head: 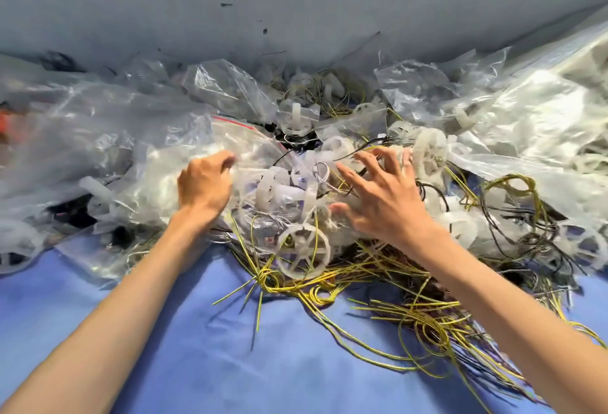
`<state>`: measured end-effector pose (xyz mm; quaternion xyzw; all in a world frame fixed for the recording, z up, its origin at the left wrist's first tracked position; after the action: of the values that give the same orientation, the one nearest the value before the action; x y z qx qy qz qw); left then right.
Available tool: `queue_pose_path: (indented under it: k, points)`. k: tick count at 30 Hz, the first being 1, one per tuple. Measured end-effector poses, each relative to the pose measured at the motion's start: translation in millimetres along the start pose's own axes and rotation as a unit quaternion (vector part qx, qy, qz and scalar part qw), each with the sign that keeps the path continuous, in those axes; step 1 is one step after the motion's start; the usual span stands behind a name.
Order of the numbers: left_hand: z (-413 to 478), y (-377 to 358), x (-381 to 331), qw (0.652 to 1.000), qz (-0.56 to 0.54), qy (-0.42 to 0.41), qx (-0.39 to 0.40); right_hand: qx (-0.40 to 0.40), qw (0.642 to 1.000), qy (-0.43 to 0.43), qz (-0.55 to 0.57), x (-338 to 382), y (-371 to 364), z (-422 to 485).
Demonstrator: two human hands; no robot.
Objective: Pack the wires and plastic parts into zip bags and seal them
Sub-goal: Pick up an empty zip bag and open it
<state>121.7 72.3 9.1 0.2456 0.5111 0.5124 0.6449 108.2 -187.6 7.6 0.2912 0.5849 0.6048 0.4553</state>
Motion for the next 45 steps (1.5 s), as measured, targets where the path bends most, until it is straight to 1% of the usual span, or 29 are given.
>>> queue_pose_path:
  k: [2,4,7,9,10,11,13,14,15,16,17,18,19,20,21,23,24,25,27,29,30,32,33,36,39,40,42,45]
  points:
    - [-4.3,17.9,-22.1,0.997,0.007,-0.063,-0.051,0.009,1.000,-0.016,-0.015,-12.0,-3.2,11.8]
    - [-11.0,34.5,-45.5,0.988,0.015,-0.120,-0.094,0.019,0.999,-0.026,-0.007,-22.6,-1.7,23.6]
    - [-11.5,61.2,-64.9,0.980,0.000,-0.145,-0.134,0.037,0.998,-0.046,0.018,-33.8,1.7,39.2]
    - [-7.6,75.3,-68.7,0.977,-0.038,-0.152,-0.146,0.050,0.997,-0.048,0.020,-32.9,3.6,47.6]
    - [-4.7,74.7,-71.2,0.976,-0.074,-0.165,-0.122,0.062,0.997,-0.049,0.017,-31.5,3.7,50.5]
    - [-2.5,68.3,-76.5,0.973,-0.117,-0.186,-0.072,0.076,0.996,-0.052,0.016,-30.8,3.5,52.9]
    - [-4.8,43.8,-90.9,0.954,-0.186,-0.227,0.064,0.107,0.992,-0.060,0.037,-29.5,2.9,53.4]
    - [-8.9,28.9,-96.2,0.943,-0.201,-0.232,0.130,0.106,0.990,-0.060,0.071,-27.5,5.8,51.7]
    - [-13.2,15.4,-99.8,0.935,-0.200,-0.229,0.182,0.080,0.987,-0.059,0.130,-25.3,12.4,49.2]
    - [-17.4,4.2,-102.0,0.930,-0.193,-0.224,0.219,0.035,0.976,-0.060,0.208,-23.8,22.8,45.2]
    - [-20.1,-3.6,-104.5,0.925,-0.190,-0.221,0.243,-0.021,0.952,-0.067,0.298,-24.7,35.1,39.9]
    - [-21.6,-8.2,-107.8,0.921,-0.193,-0.219,0.259,-0.069,0.919,-0.075,0.381,-26.8,46.8,33.7]
    - [-22.1,-10.0,-112.0,0.917,-0.197,-0.218,0.271,-0.094,0.887,-0.077,0.446,-27.0,55.9,29.0]
    - [-22.4,-10.9,-116.9,0.913,-0.199,-0.218,0.281,-0.091,0.868,-0.073,0.483,-23.5,61.1,27.4]
    - [-22.3,-10.5,-122.1,0.911,-0.198,-0.220,0.288,-0.065,0.868,-0.065,0.488,-17.3,63.9,28.1]
    - [-21.0,-7.1,-132.8,0.909,-0.188,-0.230,0.292,-0.003,0.892,-0.038,0.449,-3.8,65.2,29.4]
    - [-20.0,-4.4,-136.2,0.911,-0.182,-0.233,0.289,0.009,0.899,-0.023,0.438,0.6,64.9,29.3]
    - [-18.4,-1.3,-138.1,0.912,-0.178,-0.234,0.285,0.008,0.897,-0.016,0.441,1.7,64.0,28.8]
    - [-16.2,3.9,-136.7,0.915,-0.179,-0.228,0.282,-0.004,0.879,-0.038,0.475,-5.5,55.6,26.2]
    - [-14.8,6.2,-129.0,0.918,-0.182,-0.209,0.282,-0.010,0.854,-0.077,0.514,-17.8,44.0,24.1]
    - [-14.3,5.7,-124.0,0.921,-0.181,-0.198,0.283,-0.006,0.838,-0.088,0.539,-23.5,37.7,24.0]
    - [-12.7,4.9,-116.7,0.926,-0.175,-0.183,0.281,0.009,0.800,-0.080,0.595,-27.8,30.4,22.0]
    - [-11.6,5.5,-115.1,0.928,-0.170,-0.182,0.276,0.020,0.797,-0.069,0.600,-27.8,29.2,21.1]
    - [-13.0,8.0,-118.3,0.933,-0.166,-0.192,0.256,0.049,0.817,-0.049,0.572,-24.8,30.1,16.7]
    - [-20.6,6.1,-129.0,0.929,-0.160,-0.213,0.259,0.059,0.804,-0.033,0.590,-17.1,37.5,14.5]
    - [-22.3,5.8,-131.5,0.929,-0.154,-0.217,0.258,0.063,0.806,-0.027,0.588,-13.6,39.3,13.7]
    - [-23.3,7.8,-133.8,0.933,-0.139,-0.222,0.248,0.074,0.820,-0.016,0.568,-7.6,39.5,12.6]
    - [-23.2,15.7,-133.8,0.940,-0.120,-0.225,0.225,0.097,0.852,0.006,0.515,-0.2,35.0,12.7]
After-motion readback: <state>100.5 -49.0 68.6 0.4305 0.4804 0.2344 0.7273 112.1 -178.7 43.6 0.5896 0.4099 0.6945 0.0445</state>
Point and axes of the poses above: each hand's wrist, its own z-axis towards the middle knuckle, its own y-axis out of the back of the hand, x = y × z, the point moved 10 cm from there along z, towards the middle knuckle, and after that the axes turned 8 degrees about x, right-handed, at the moved point
